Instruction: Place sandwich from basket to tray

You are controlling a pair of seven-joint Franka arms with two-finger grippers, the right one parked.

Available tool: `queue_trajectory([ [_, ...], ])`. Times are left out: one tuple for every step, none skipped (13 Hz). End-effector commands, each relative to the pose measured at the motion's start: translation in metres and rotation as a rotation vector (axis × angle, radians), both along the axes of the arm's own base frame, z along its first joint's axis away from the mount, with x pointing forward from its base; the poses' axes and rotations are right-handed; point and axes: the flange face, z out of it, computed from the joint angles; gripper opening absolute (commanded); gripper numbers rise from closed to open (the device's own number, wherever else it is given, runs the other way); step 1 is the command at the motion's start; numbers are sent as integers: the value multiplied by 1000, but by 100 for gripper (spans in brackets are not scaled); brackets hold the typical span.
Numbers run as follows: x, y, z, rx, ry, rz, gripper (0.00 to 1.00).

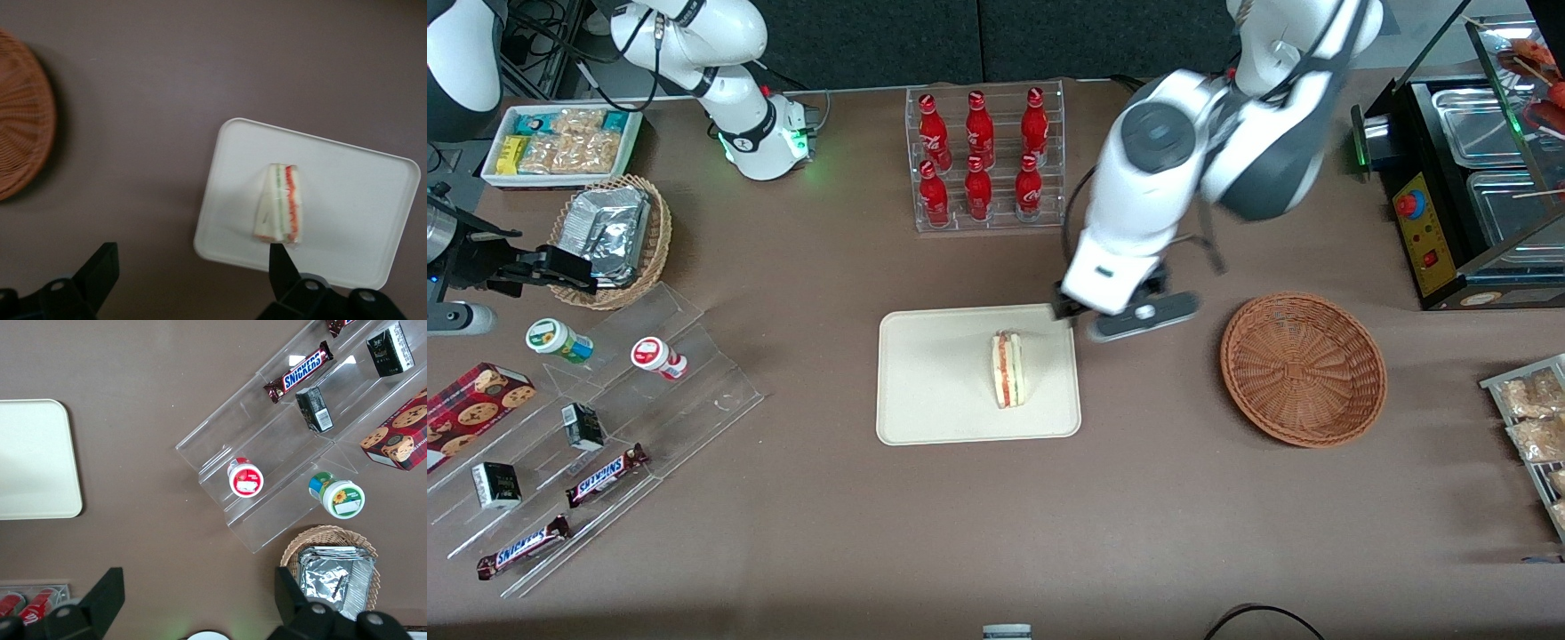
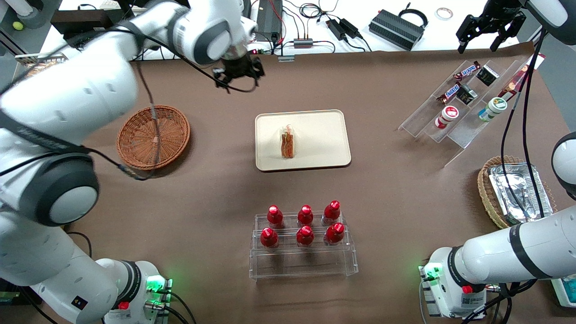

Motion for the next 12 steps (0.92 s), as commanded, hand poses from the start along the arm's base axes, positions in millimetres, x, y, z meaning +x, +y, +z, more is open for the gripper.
queue_trajectory([
  [-12, 49, 50, 21, 28, 55, 99],
  [-19, 68, 74, 19, 23, 77, 99],
  [-25, 87, 90, 24, 30, 101, 99],
  [-32, 102, 106, 25, 33, 114, 99],
  [-35, 118, 117, 24, 32, 113, 99],
  [-39, 136, 130, 23, 30, 111, 99],
  [-44, 155, 144, 20, 29, 100, 99],
  [-48, 172, 151, 22, 37, 79, 99],
  [-52, 185, 159, 21, 38, 52, 99],
  [-56, 202, 167, 21, 34, 26, 99],
  [-57, 223, 172, 21, 38, -2, 99],
  [-56, 244, 173, 19, 54, -56, 99],
])
